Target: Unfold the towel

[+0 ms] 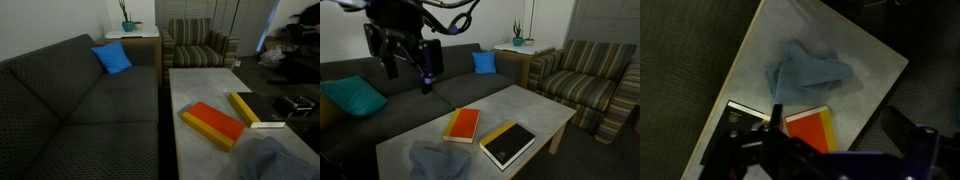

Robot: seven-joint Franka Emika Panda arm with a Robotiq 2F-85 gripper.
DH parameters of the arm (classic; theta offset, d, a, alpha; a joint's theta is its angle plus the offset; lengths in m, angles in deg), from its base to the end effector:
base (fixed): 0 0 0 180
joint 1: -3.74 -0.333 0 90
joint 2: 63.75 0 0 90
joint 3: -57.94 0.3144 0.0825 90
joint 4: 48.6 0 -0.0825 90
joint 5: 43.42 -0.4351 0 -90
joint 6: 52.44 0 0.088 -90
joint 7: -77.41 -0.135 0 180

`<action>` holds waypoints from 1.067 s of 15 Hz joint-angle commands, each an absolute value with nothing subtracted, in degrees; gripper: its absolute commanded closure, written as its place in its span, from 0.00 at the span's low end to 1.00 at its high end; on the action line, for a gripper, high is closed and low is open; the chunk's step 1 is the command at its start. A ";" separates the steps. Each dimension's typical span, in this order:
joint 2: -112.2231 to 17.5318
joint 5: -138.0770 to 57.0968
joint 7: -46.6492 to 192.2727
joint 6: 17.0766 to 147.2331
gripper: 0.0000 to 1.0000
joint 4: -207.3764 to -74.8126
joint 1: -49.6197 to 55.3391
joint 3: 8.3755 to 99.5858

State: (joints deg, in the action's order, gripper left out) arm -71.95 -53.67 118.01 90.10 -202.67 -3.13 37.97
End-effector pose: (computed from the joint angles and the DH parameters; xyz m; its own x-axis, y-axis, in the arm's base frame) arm 0.4194 -0.0872 0.1989 0.9435 0.3296 0.0342 0.3307 -0.9295 -0.1635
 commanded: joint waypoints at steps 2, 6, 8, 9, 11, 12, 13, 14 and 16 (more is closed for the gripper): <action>-69.24 -57.38 113.85 90.22 0.00 -201.85 0.14 43.76; -60.69 -68.43 112.49 86.59 0.00 -200.10 -1.29 48.60; -54.90 -73.61 114.68 84.33 0.00 -198.62 -0.53 52.48; -52.00 -74.48 114.56 83.17 0.00 -197.48 0.19 54.41; -45.67 -71.94 111.77 85.18 0.00 -195.21 0.92 57.73; -42.59 -69.43 109.92 87.70 0.00 -193.80 0.88 58.84; -40.12 -67.01 107.88 89.61 0.00 -192.24 0.87 59.48; -37.84 -63.39 105.96 90.44 0.00 -190.35 0.94 59.69; -40.49 -61.85 104.92 90.35 0.00 -192.71 3.10 62.04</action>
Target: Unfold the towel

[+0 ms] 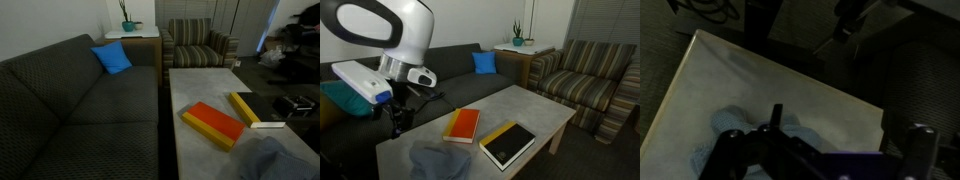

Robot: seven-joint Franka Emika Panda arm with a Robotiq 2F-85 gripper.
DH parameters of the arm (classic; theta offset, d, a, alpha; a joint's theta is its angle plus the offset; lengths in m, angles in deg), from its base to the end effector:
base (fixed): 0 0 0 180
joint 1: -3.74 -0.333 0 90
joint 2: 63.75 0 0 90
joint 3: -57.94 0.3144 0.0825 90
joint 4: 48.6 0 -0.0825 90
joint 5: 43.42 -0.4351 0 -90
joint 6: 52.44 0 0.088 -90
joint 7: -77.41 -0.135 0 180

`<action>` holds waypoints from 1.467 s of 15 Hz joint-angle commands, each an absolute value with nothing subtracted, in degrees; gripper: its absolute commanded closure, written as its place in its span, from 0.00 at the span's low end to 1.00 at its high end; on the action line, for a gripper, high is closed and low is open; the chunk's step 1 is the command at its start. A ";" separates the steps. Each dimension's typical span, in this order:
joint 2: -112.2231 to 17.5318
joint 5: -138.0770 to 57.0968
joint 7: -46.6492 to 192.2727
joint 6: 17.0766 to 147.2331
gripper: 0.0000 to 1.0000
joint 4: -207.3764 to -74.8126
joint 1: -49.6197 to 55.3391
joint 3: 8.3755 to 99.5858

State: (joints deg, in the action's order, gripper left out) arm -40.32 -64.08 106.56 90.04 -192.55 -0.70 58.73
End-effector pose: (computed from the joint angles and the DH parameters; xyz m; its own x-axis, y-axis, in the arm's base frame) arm 0.3979 0.0421 0.0228 0.8935 0.2949 -0.3387 0.2021 -0.9376 -0.2831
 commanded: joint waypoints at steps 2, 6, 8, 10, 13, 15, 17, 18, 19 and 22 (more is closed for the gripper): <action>-36.82 -59.15 103.50 90.72 0.00 -189.52 3.32 62.33; -33.63 -58.64 102.89 95.22 0.00 -188.15 2.79 62.69; -29.90 -59.89 101.81 101.35 0.00 -187.15 4.60 64.74; -25.65 -59.57 101.54 109.63 0.00 -187.00 6.54 66.57; -19.62 -56.12 98.57 121.22 0.00 -186.33 9.38 67.69; -16.33 -52.56 94.82 124.75 0.00 -184.92 8.78 65.62; -13.61 -49.50 90.62 126.64 0.00 -183.06 6.57 62.40; -12.02 -48.10 89.47 127.28 0.00 -181.93 6.29 61.55; -10.38 -46.44 89.43 127.65 0.00 -180.77 7.13 61.58; -6.19 -41.61 91.95 125.59 0.00 -176.96 12.77 64.65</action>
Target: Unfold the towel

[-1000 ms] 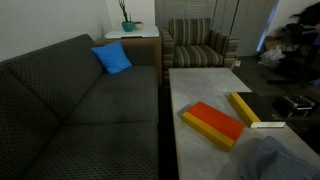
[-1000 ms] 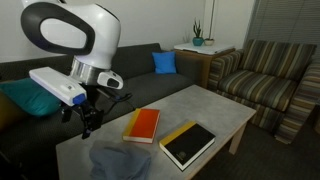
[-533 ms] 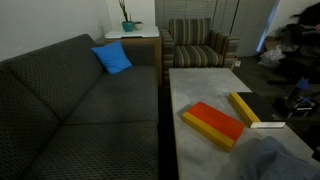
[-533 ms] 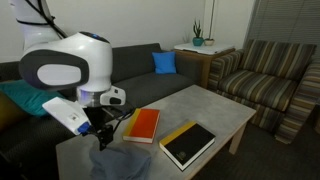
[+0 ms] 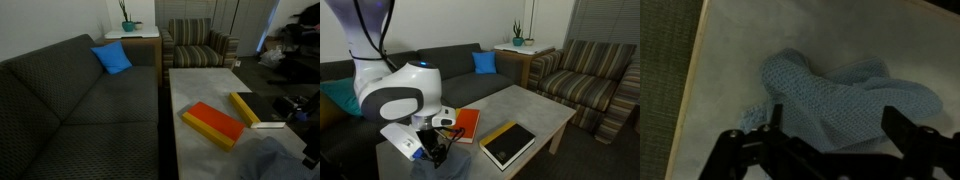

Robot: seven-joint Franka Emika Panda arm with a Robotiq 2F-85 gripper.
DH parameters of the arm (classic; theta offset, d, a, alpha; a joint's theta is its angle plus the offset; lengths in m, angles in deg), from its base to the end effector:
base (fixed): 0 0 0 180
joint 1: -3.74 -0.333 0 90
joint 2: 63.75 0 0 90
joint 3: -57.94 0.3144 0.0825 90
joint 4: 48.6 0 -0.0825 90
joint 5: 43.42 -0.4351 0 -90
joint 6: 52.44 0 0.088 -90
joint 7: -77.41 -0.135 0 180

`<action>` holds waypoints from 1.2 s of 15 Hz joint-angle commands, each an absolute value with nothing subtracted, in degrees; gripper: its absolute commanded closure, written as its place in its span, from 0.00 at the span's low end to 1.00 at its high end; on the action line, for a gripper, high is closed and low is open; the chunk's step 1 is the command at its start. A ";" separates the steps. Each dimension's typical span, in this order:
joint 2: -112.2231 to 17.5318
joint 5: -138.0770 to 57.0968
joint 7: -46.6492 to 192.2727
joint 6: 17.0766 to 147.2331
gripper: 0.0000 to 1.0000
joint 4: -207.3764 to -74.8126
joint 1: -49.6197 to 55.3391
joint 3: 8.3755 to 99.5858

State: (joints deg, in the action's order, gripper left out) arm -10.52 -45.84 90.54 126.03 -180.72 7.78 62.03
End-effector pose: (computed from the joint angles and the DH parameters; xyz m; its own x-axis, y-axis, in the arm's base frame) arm 0.4150 0.0114 -0.1293 0.9806 0.1651 -0.1055 0.1572 -0.9844 -0.0792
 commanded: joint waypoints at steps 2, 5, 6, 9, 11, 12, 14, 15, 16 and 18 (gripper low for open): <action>-3.60 -38.65 93.69 123.27 0.00 -174.21 16.20 66.93; -3.84 -38.02 91.50 123.65 0.00 -174.68 14.87 66.18; -3.12 -37.77 92.03 123.28 0.00 -173.88 15.73 66.56; -2.73 -37.69 92.46 122.79 0.20 -173.23 16.24 66.80; -1.82 -37.88 91.90 122.89 0.33 -172.58 15.54 66.48; -1.60 -37.97 91.73 122.78 0.37 -172.46 15.70 66.70; -1.33 -38.04 91.40 122.64 0.10 -172.23 15.56 66.71; -1.30 -38.08 91.20 122.69 0.08 -172.14 15.51 66.67; -1.23 -38.04 91.05 122.94 0.26 -172.00 15.22 66.44; -1.33 -38.15 90.58 123.21 0.47 -171.77 14.49 66.00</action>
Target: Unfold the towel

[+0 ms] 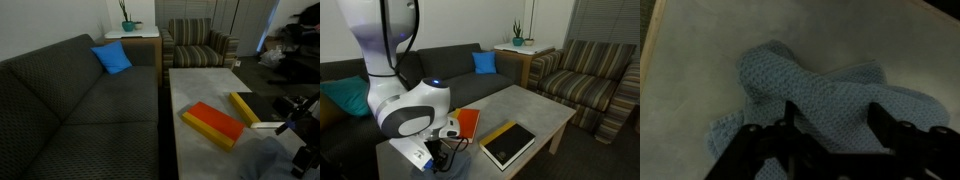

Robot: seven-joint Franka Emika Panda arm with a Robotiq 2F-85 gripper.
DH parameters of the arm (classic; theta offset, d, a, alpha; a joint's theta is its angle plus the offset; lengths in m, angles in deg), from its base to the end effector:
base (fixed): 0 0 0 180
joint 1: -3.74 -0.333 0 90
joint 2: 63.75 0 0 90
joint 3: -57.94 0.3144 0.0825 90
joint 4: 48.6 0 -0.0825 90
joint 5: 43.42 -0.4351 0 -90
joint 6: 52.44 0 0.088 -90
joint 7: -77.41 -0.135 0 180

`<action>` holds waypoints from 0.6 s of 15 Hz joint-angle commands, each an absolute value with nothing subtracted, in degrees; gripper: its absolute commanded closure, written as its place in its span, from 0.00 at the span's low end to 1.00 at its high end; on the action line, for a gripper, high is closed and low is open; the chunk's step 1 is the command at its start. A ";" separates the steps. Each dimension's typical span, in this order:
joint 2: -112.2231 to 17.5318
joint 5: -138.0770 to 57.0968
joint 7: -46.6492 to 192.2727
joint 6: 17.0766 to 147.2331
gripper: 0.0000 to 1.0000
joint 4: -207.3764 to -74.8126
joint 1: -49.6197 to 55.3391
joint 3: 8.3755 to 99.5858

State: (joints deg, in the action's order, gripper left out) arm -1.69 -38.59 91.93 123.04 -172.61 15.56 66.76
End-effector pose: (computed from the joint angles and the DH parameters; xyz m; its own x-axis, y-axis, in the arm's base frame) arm 0.4228 0.0198 -0.1751 0.9666 0.2243 -0.1243 0.2003 -0.9630 -0.1803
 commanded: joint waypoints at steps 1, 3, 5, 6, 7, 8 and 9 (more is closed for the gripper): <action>-1.56 -38.35 90.05 123.72 0.55 -171.70 13.90 65.67; -2.04 -38.75 88.60 125.23 0.69 -171.51 12.63 64.98; -2.57 -39.08 86.89 127.17 0.83 -171.13 11.21 64.20; -2.90 -39.31 85.90 128.46 0.89 -170.91 10.48 63.83; -3.42 -39.53 84.90 129.62 0.97 -170.75 9.85 63.60; -3.80 -39.69 83.96 131.02 0.99 -170.59 9.21 63.35; -4.15 -39.78 83.20 132.15 1.00 -170.42 9.03 63.47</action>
State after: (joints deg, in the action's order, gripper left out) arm -2.17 -38.81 85.45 129.27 -169.92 11.06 64.53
